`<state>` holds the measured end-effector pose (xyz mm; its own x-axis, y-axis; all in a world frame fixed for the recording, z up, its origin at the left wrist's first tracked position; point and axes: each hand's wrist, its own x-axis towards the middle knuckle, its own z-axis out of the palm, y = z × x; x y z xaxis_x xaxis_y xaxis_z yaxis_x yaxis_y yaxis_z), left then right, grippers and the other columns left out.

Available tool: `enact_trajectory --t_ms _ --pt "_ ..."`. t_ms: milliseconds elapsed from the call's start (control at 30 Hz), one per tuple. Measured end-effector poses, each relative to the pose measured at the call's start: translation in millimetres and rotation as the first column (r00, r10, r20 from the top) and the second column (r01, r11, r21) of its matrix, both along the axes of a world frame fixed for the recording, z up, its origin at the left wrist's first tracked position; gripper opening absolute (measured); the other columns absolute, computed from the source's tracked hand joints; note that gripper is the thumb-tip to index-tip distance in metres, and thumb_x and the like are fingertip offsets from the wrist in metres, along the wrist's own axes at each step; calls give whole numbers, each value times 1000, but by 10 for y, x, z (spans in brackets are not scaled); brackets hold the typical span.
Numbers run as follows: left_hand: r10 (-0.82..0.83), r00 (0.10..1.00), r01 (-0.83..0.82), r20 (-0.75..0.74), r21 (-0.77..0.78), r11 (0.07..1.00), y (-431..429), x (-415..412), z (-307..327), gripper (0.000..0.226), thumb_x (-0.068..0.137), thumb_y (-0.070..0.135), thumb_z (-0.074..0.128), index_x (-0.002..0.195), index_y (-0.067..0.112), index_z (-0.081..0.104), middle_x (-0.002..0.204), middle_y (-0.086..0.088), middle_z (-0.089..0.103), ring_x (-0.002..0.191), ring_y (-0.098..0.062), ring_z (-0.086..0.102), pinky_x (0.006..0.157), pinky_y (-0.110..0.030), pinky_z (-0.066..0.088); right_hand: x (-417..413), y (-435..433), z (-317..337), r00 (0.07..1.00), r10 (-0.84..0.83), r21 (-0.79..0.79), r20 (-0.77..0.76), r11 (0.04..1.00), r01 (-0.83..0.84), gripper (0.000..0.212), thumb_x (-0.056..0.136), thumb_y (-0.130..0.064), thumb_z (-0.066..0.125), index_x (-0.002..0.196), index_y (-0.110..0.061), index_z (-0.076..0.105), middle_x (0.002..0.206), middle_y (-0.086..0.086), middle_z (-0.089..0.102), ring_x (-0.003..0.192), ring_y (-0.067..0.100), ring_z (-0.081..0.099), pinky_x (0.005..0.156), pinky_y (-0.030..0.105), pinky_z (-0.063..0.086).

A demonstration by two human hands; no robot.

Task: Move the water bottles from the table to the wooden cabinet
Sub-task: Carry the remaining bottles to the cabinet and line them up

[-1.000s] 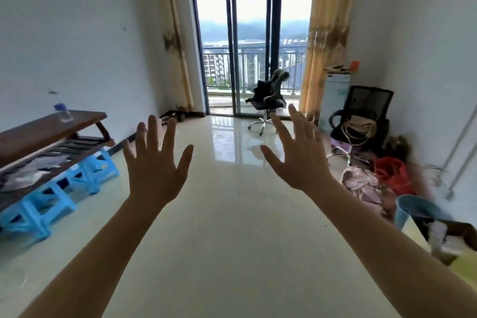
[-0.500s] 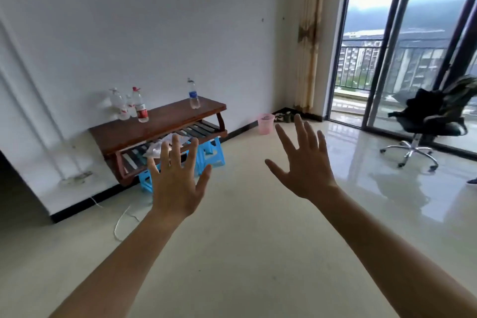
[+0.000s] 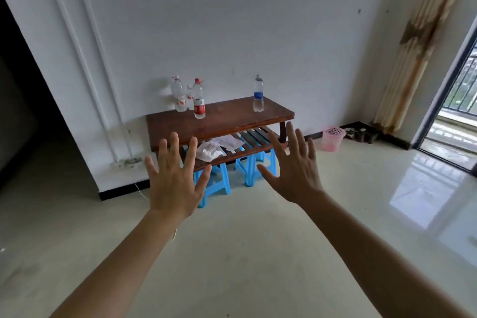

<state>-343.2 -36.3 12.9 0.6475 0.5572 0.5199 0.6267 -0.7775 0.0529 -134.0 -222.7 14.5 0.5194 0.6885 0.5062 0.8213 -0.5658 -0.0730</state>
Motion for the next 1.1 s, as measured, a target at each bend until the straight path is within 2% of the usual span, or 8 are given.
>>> enact_trajectory --t_ms 100,200,400,567,667,800,967,1100 --pt "-5 1000 4 -6 -12 1000 635 534 132 72 99 64 22 159 23 21 165 -19 15 151 -41 19 111 -70 25 566 652 211 999 9 -27 39 1000 -8 87 90 -77 30 162 -33 9 170 14 -2 155 39 9 122 63 18" --pt "-19 1000 19 10 -9 1000 1045 1009 267 70 101 64 22 159 26 14 167 -16 10 153 -38 13 114 -67 21 1027 1048 396 998 -6 -14 58 1000 7 89 89 -80 24 162 -32 9 170 14 -2 155 39 10 123 60 15" --pt "-37 998 35 -47 -36 999 2007 2159 -22 74 99 67 20 160 25 10 167 -17 8 152 -39 15 113 -69 24 2179 1823 52 1000 -9 -13 22 1000 10 89 90 -82 17 163 -31 12 170 15 -1 154 40 13 122 60 15" --pt "-7 996 0 -92 -77 997 2743 3346 -188 79 96 69 15 161 26 3 167 -14 -1 154 -37 8 116 -68 20 3386 2598 -231 1000 4 9 1 1000 -4 88 90 -79 27 163 -31 11 169 16 -2 154 41 12 122 62 16" --pt "9 993 -20 -118 -93 995 3198 4030 -130 80 95 71 12 160 27 -4 167 -13 -5 154 -36 5 117 -66 18 4125 3141 -170 999 9 0 -45 1000 -9 89 91 -78 36 162 -35 5 170 14 -5 155 39 7 123 63 13" --pt "54 996 -59 -66 -74 995 3844 4712 97 79 96 70 16 161 28 -2 168 -12 -1 154 -36 9 114 -67 20 4899 3880 29 996 90 -29 -1 995 -90 88 92 -76 36 162 -34 3 170 14 -4 156 38 6 121 65 16" --pt "124 992 -123 -2 -164 979 4531 5186 -101 80 96 70 14 161 24 4 168 -12 2 154 -35 11 116 -64 21 5365 4884 -168 983 182 -81 -28 980 -184 90 92 -78 33 162 -35 -3 170 14 -7 155 39 7 122 58 5" --pt "140 986 -158 -94 -216 964 5198 5429 -467 80 97 70 10 161 22 8 168 -12 5 153 -33 15 118 -61 23 5649 5729 -430 963 270 -134 -21 954 -270 90 93 -73 43 162 -35 2 170 15 -2 154 41 14 122 63 18"
